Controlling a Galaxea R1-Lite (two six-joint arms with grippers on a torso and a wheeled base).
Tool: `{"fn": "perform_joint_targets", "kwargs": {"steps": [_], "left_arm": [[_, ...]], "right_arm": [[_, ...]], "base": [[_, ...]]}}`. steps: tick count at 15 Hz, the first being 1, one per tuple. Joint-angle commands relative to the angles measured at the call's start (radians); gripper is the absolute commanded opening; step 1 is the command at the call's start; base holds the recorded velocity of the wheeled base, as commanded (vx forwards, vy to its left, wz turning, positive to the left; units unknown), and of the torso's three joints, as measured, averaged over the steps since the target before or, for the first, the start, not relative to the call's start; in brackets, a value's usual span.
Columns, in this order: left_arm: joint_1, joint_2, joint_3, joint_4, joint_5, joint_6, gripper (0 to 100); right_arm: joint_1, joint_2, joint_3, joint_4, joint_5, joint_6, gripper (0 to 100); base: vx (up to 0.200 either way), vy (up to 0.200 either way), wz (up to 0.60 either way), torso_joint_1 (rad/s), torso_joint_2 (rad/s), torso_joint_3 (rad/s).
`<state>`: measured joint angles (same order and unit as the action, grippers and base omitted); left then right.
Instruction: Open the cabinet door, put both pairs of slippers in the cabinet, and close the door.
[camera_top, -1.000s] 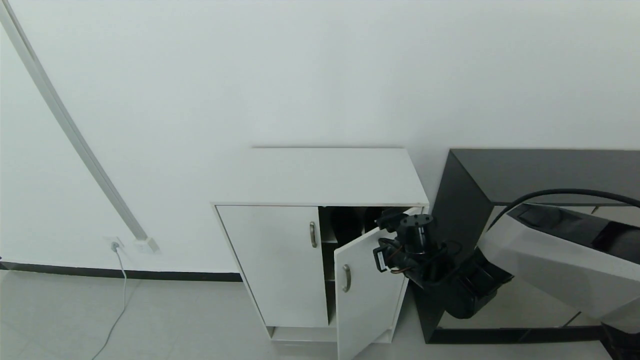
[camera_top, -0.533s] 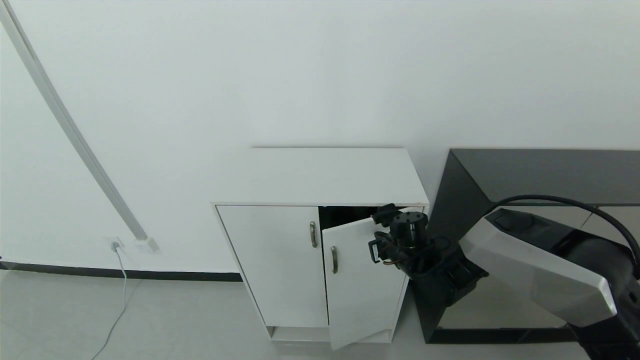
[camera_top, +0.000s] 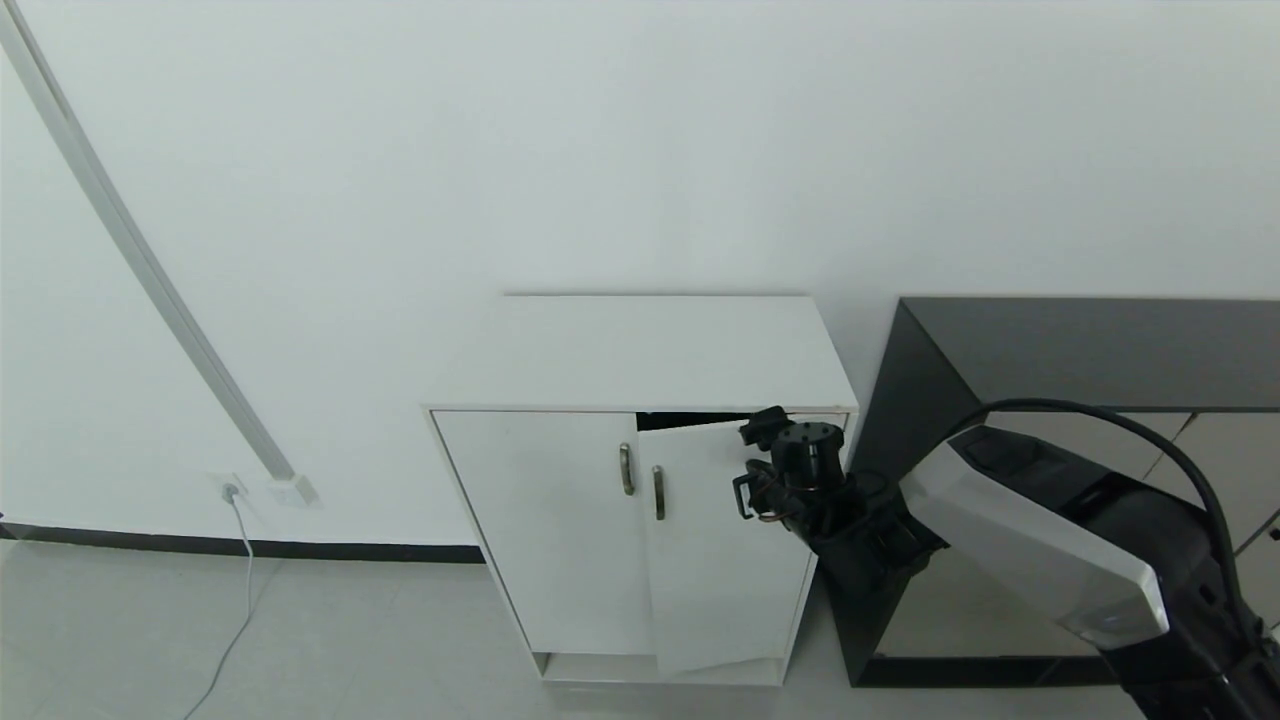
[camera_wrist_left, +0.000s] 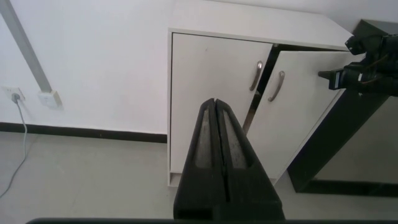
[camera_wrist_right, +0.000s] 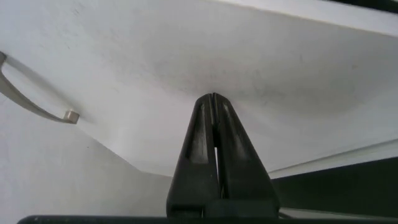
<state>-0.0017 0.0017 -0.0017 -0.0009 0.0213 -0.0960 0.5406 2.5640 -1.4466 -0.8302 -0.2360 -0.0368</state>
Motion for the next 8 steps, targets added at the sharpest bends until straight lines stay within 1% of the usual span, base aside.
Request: {"fn": "perform_joint_targets", "kwargs": {"steps": [1, 8], "left_arm": [[0.000, 0.001, 0.000, -0.001, 0.000, -0.001, 0], [0.000, 0.001, 0.000, -0.001, 0.000, -0.002, 0]], "right_arm": [[-0.004, 0.021, -0.035, 0.010, -0.002, 0.000, 0], [-0.019, 0.070, -0.112, 0.049, -0.003, -0.002, 0]], "base": [[0.000, 0.000, 0.00, 0.000, 0.00, 0.000], [0.000, 0.000, 0.00, 0.000, 0.00, 0.000]]}}
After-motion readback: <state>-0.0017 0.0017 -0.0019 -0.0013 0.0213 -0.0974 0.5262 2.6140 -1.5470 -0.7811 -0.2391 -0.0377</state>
